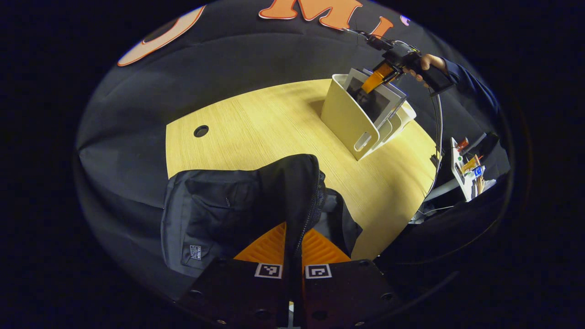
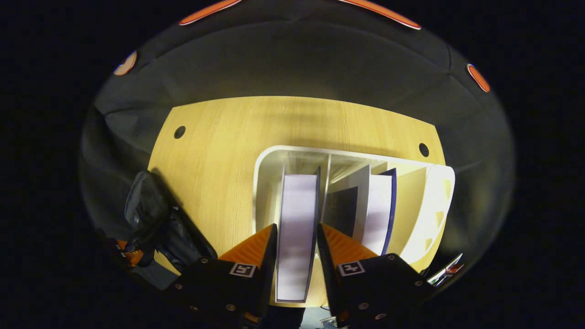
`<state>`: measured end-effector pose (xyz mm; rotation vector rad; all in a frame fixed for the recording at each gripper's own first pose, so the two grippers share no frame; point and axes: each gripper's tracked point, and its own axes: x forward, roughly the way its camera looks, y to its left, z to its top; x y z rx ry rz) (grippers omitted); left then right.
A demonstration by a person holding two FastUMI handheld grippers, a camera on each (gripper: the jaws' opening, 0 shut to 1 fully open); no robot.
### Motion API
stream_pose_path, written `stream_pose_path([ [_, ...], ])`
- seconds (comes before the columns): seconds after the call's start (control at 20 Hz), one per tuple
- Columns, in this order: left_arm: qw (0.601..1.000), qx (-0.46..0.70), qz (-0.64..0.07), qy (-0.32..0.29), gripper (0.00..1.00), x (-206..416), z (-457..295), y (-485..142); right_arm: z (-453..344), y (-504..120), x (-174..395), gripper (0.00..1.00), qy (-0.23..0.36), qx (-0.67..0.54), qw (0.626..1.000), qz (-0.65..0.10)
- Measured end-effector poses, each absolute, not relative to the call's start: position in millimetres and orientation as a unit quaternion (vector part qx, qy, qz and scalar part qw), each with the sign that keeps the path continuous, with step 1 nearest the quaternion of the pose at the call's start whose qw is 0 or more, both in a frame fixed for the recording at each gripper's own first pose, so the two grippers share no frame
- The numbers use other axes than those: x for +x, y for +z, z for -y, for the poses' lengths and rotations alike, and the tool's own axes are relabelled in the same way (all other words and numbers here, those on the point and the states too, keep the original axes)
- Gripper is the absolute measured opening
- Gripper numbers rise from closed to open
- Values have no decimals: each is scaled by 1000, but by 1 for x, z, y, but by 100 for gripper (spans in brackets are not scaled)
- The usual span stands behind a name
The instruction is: Open the schoolbag, grab two books from the bookshelf and put them into the schoolbag.
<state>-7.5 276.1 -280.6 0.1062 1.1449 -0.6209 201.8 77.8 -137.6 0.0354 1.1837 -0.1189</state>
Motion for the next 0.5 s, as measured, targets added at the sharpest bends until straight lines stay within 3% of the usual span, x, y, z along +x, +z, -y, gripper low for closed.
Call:
stream_pose_path([
  [0.05, 794, 49, -532, -290, 4, -8, -275, -280, -81, -138, 202, 41, -57, 21, 827, -559],
  [0.5, 793, 52, -531, -294, 5, -12, -269, -285, -91, -116, 150, 34, -43, 42, 833, -551],
])
